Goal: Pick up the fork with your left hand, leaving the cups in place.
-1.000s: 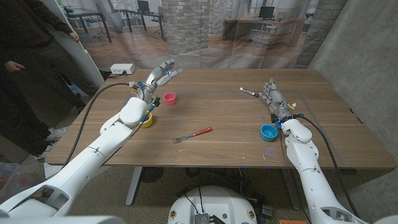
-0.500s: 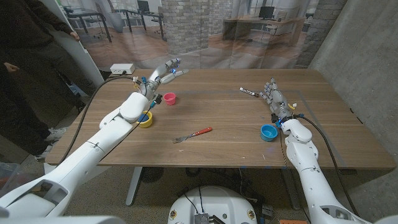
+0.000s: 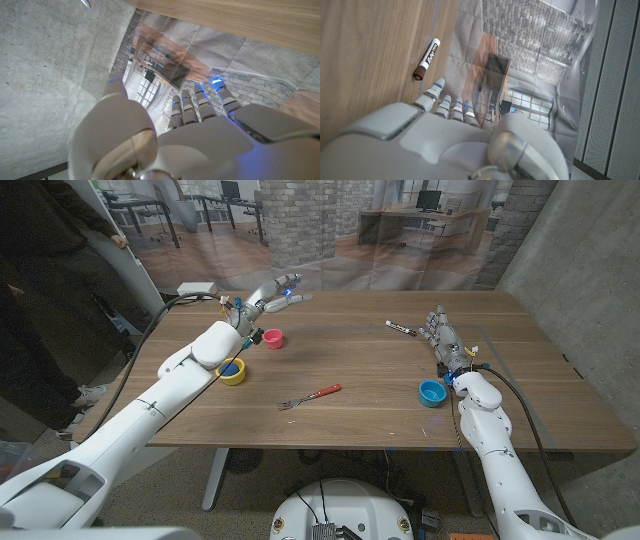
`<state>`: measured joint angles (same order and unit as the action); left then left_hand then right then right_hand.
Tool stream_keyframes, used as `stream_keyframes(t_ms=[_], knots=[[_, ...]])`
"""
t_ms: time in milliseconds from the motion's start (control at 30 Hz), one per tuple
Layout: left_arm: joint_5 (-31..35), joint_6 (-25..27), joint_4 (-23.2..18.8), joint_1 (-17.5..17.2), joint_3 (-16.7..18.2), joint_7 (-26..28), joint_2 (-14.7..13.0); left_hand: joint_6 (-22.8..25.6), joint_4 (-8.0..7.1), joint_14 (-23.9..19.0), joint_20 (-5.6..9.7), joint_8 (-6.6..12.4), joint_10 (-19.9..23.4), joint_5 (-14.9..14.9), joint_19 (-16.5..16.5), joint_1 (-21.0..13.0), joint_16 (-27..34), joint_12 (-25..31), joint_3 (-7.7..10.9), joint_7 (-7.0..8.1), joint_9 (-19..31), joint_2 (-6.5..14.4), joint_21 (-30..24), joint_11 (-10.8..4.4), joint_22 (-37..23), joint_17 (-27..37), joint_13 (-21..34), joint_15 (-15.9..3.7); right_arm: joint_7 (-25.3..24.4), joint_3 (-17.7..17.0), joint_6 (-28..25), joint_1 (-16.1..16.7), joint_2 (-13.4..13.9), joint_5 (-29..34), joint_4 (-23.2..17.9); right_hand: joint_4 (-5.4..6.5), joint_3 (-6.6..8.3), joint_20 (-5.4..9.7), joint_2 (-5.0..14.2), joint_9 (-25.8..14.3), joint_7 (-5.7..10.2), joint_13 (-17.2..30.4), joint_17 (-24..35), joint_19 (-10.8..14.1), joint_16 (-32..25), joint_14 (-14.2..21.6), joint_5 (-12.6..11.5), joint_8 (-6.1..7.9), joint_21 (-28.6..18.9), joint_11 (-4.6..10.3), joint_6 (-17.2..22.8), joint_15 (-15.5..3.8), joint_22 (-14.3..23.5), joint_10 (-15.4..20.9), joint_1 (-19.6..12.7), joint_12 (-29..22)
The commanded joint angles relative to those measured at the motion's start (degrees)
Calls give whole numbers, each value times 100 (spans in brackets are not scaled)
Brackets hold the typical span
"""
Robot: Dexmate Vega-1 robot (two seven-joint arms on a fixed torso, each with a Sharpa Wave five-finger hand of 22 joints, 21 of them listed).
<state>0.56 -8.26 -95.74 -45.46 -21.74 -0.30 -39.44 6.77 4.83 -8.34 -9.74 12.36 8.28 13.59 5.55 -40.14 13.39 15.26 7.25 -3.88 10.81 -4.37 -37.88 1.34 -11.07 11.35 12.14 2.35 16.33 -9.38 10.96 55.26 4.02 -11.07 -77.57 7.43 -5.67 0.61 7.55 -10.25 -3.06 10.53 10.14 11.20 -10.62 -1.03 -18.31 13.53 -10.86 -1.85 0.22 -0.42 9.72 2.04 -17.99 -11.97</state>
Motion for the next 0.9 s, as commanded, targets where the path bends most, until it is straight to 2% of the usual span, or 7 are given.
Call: stream_keyframes(t_ms=[33,900], knots=[[70,19,-175,176,-101,-443,-167,57,-4,-19,-79,20,39,43,9,-9,10,35,-39,-16,19,-57,34,14,-17,31,30,19,-42,-11,81,51,-17,-33,-13,-26,1,-21,-18,-31,-28,13,19,43,-10,1,-1,-15,-18,-3,29,42,12,55,-56,3],[202,82,-573,447,-248,-1314,-479,93,-31,5,-92,-2,41,169,37,33,16,23,-155,-19,27,-113,87,16,-27,78,65,1,-84,-32,195,158,-43,-98,-88,-27,-13,-15,-19,-33,-39,15,22,48,-8,2,5,-56,-20,-25,47,40,13,125,-48,-1]])
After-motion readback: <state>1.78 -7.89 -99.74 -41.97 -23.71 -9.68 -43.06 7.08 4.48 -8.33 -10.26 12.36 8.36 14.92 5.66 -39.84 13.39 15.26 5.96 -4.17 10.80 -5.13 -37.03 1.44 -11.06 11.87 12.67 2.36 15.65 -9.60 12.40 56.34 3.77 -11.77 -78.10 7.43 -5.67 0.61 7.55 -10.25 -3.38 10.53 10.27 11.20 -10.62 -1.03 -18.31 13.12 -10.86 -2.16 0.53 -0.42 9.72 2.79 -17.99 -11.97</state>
